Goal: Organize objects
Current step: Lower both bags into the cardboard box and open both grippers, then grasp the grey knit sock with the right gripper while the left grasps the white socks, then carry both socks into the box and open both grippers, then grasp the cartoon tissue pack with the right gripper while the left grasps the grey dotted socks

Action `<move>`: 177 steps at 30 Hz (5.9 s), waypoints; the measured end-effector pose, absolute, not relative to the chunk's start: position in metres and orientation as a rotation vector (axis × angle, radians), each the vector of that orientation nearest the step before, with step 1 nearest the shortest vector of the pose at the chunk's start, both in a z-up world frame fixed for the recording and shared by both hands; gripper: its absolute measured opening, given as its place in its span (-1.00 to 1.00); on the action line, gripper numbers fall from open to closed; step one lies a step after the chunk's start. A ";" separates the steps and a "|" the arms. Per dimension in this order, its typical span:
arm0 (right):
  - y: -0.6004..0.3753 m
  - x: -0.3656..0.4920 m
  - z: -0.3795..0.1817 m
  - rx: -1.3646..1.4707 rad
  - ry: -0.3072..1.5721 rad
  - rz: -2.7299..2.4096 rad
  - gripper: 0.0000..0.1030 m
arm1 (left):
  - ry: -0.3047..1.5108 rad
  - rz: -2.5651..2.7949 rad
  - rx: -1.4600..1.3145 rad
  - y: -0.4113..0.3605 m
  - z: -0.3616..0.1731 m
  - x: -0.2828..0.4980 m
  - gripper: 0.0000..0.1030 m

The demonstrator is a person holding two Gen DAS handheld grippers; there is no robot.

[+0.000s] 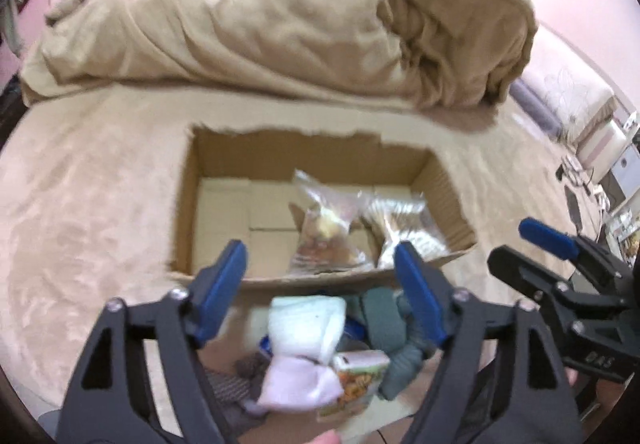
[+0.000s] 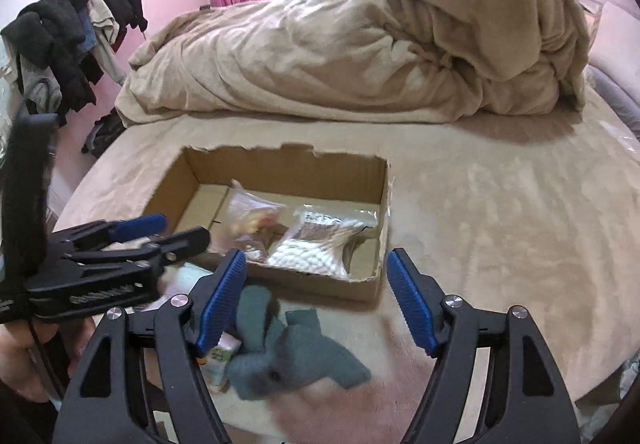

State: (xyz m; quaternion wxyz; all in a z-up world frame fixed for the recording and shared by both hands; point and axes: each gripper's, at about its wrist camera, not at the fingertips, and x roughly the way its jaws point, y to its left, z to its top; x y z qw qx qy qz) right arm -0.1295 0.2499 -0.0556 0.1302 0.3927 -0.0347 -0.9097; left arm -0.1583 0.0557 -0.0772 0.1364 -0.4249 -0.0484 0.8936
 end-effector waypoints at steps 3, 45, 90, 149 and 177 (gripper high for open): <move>0.250 -0.117 -0.040 1.118 -0.104 -2.659 0.47 | -0.120 2.640 -1.162 0.045 -0.053 -0.132 0.55; 0.239 -0.078 -0.117 1.300 -0.028 -2.578 0.48 | -0.114 2.582 -1.266 0.023 -0.136 -0.080 0.57; 0.253 -0.079 -0.049 1.079 -0.020 -2.648 -0.68 | -0.244 2.636 -1.091 0.017 -0.041 -0.067 -0.21; 0.164 -0.236 -0.089 1.026 -0.139 -2.402 0.01 | -0.316 2.649 -1.281 -0.001 -0.117 -0.213 -0.09; 0.206 -0.096 0.013 0.930 -0.051 -2.603 0.36 | -0.238 2.796 -0.970 -0.022 0.020 -0.060 0.56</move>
